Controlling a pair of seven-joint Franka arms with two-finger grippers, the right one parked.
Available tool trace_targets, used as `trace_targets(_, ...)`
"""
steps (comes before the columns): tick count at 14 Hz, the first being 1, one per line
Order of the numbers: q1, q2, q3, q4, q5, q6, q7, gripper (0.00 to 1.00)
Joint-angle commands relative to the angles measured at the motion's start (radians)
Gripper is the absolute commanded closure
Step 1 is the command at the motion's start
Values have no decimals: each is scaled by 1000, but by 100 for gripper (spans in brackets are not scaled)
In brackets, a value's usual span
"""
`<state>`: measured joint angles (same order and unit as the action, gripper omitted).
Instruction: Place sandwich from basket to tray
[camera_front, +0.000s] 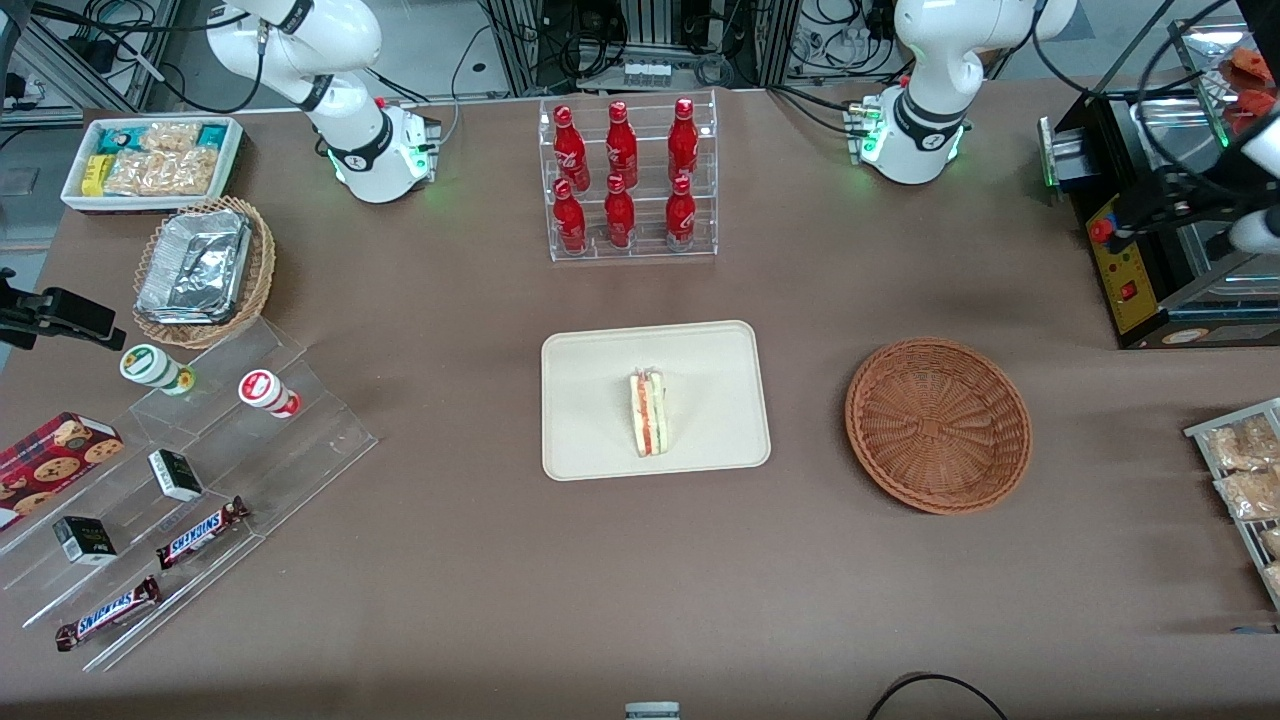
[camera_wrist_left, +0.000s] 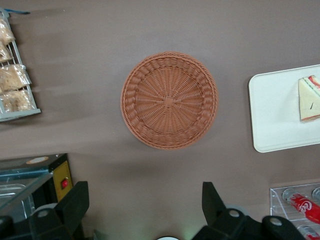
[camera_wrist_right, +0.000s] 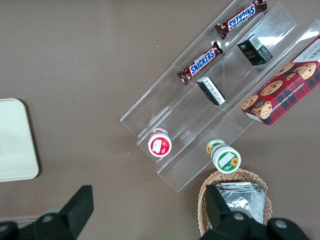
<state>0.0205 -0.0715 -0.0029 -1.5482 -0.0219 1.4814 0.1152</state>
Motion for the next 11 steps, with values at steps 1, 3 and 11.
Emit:
trace_targets(1, -2, 66, 0, 72, -7, 10, 15, 0)
trace_targets(3, 3, 105, -3, 112, -13, 16, 0, 0)
trace_targets(11, 6, 144, -17, 138, -6, 65, -6, 0)
